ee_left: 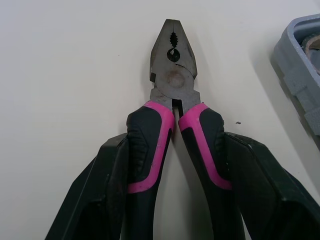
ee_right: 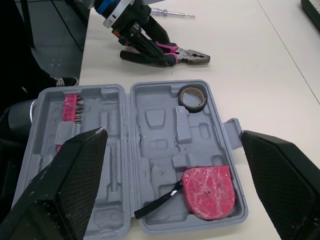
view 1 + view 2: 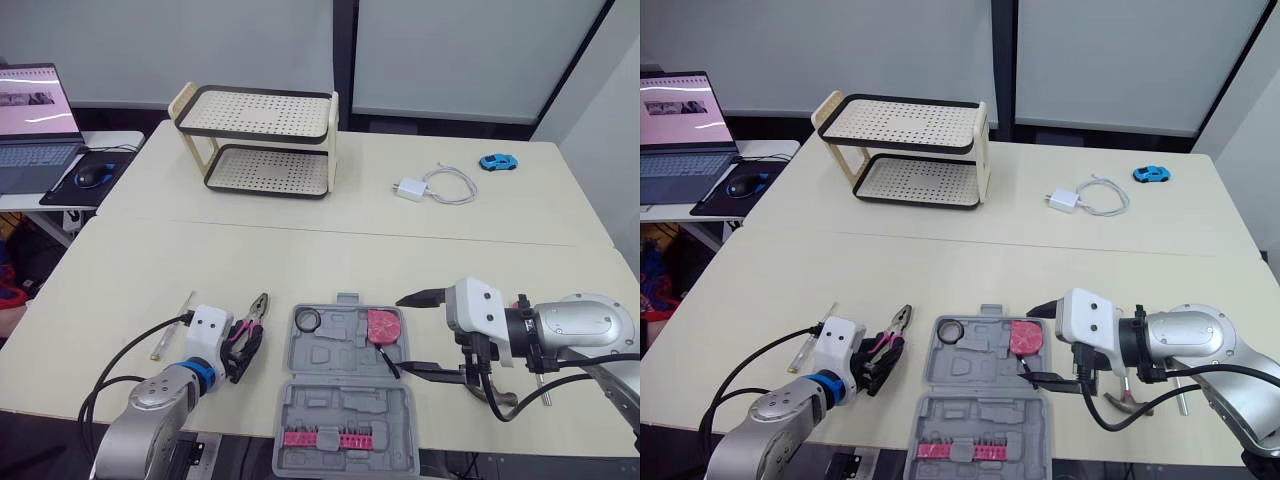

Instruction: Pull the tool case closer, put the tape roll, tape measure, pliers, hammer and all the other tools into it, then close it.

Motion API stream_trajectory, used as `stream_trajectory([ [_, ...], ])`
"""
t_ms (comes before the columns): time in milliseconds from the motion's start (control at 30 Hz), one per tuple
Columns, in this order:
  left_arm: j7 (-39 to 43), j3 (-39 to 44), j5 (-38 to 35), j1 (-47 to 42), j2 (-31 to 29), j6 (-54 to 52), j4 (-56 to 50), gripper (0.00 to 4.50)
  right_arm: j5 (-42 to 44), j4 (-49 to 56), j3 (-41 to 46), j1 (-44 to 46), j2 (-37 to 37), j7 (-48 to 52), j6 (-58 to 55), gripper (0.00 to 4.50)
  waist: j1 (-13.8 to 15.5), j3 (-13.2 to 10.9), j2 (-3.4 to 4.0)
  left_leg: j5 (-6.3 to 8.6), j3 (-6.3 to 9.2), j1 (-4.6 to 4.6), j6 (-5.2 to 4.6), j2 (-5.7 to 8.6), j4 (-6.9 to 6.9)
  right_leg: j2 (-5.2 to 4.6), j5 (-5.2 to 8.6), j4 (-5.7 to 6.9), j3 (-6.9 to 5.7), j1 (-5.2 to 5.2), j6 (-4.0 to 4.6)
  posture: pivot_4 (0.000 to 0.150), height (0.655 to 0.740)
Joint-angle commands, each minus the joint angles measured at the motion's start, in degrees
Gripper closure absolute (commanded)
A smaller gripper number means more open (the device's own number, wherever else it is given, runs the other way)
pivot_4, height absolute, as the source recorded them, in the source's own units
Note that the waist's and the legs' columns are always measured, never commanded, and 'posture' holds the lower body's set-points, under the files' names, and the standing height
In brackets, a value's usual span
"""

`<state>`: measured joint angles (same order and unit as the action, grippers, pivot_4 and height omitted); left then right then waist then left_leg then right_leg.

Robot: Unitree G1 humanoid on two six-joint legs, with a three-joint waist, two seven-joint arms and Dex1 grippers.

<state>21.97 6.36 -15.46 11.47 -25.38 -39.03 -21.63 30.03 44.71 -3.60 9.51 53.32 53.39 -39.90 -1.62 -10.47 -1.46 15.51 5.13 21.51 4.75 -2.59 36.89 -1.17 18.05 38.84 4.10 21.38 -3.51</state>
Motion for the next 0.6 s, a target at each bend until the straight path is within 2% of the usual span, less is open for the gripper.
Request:
stream_trajectory([
  [33,1.5,3.3,-0.9,1.0,-0.8,3.4,-1.1,1.99,-0.2,1.3,0.5,0.1,-0.2,-0.9,0.9,0.00,0.0,0.0,0.00,0.00,0.00,0.00,0.00,0.00,0.00,0.00,0.00,0.00,0.00,0.00,0.00,0.150,0.7350],
  [167,8.4,6.6,-3.3,1.3,-4.6,9.5,-2.6,2.02,-0.2,1.4,1.1,-0.3,-0.5,-2.1,1.1,0.00,0.0,-0.1,-0.04,0.00,0.04,0.05,0.00,-0.04,-0.01,0.04,0.02,0.03,-0.05,0.08,0.04,0.150,0.7350],
  [300,24.5,5.1,-6.1,-2.3,-14.1,17.0,-2.0,2.02,-0.1,2.4,2.9,-2.2,-0.1,-3.5,1.0,0.00,0.3,-0.1,0.04,-0.01,0.11,0.16,0.02,-0.03,0.00,0.03,0.06,0.03,-0.12,0.14,0.11,0.150,0.7350],
  [433,35.5,-2.6,-4.9,-10.0,-19.2,22.0,0.6,2.03,0.5,4.2,4.8,-4.3,0.2,-5.2,0.0,0.00,0.8,-0.2,0.15,-0.01,0.12,0.27,0.02,0.05,0.05,-0.02,0.02,-0.01,-0.14,0.15,0.05,0.150,0.7350],
  [600,43.4,-15.0,-0.1,-23.5,-18.8,24.4,5.7,2.03,0.7,8.3,8.8,-10.5,1.9,-6.5,-1.3,0.00,0.9,-0.2,0.19,-0.02,0.24,0.26,0.00,0.03,0.06,0.04,0.01,0.08,-0.23,0.14,0.05,0.150,0.7350],
])
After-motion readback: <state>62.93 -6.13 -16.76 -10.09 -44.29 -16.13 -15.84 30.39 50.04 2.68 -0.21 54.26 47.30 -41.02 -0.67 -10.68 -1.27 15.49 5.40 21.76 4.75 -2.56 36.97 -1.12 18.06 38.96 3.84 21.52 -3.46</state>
